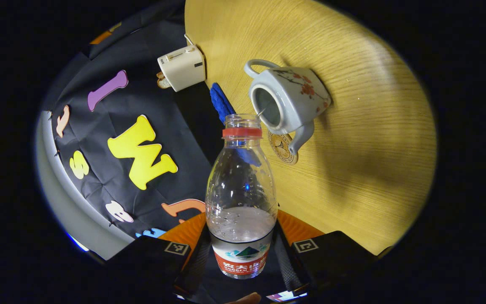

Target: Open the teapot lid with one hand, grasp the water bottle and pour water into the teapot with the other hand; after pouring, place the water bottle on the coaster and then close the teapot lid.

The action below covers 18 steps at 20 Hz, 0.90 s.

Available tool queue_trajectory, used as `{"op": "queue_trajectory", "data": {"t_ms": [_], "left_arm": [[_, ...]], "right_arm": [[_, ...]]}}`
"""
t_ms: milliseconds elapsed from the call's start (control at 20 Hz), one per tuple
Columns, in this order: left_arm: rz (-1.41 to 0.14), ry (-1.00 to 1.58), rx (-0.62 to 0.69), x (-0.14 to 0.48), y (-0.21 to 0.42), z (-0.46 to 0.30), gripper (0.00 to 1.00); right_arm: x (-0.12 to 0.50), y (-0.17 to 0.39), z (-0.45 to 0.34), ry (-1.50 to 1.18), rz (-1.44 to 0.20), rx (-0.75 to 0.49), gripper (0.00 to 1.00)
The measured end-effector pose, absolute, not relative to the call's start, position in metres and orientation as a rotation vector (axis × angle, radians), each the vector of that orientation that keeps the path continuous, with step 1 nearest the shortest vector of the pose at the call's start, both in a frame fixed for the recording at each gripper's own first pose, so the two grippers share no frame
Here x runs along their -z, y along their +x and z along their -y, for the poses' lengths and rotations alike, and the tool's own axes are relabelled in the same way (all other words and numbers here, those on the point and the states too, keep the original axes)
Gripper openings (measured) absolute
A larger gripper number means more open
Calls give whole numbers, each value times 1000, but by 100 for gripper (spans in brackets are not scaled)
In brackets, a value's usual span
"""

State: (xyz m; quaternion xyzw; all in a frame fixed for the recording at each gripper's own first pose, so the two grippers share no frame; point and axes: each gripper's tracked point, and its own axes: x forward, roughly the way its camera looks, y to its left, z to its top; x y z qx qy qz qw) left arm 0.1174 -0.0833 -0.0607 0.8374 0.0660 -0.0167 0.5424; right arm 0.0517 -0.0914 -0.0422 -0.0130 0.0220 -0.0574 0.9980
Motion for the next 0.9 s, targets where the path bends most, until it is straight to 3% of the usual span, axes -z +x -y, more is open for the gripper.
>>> {"op": "queue_trajectory", "data": {"t_ms": [300,900], "left_arm": [[-116,1764,20,65,115,73,75],[-35,935,53,37,133,86,75]], "right_arm": [[45,54,95,-32,-52,125,2],[52,57,84,-76,-61,125,4]]}}
